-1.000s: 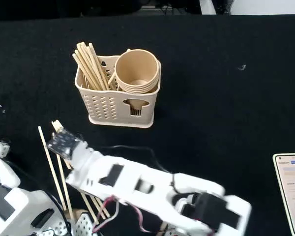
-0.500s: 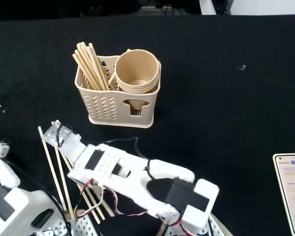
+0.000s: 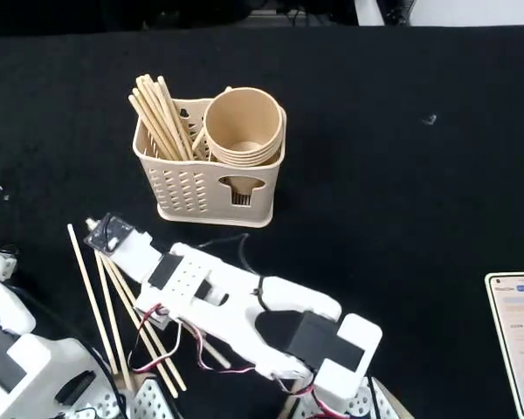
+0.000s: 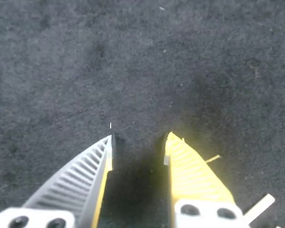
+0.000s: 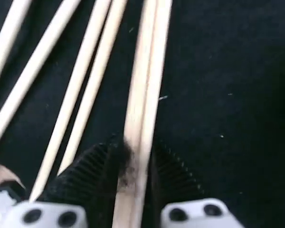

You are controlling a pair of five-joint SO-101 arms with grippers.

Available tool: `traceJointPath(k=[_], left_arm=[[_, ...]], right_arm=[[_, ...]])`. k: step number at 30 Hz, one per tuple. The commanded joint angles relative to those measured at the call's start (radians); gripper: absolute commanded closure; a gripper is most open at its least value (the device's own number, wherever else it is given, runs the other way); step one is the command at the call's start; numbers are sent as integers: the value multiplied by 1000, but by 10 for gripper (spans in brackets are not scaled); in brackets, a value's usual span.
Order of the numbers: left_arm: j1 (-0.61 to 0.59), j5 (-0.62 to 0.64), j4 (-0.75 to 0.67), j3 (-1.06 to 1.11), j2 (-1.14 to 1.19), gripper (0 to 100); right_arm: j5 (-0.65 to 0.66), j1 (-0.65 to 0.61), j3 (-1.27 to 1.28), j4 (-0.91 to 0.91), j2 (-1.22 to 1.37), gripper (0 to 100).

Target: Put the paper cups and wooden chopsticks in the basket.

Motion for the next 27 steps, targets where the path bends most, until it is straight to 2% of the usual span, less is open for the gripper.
traceJointPath(k=[1, 4, 8, 13, 18, 23, 27], left_arm=[[-19, 0, 3, -27, -29, 820], [-18, 0, 3, -27, -29, 820], [-13, 0, 3, -27, -29, 820], [-12, 0, 3, -27, -29, 820], [-10, 0, 2, -27, -29, 820], [-15, 0, 2, -27, -29, 820], [-13, 0, 2, -27, -29, 820]], right_arm=[[66, 9, -2, 54, 2, 988], [115, 55, -1, 120, -5, 988], [250, 133, 96, 167, -88, 988], [407, 222, 308, 166, -340, 988], [557, 245, 467, 169, -581, 967], [540, 239, 484, 164, -654, 760], [462, 198, 452, 51, -651, 759]])
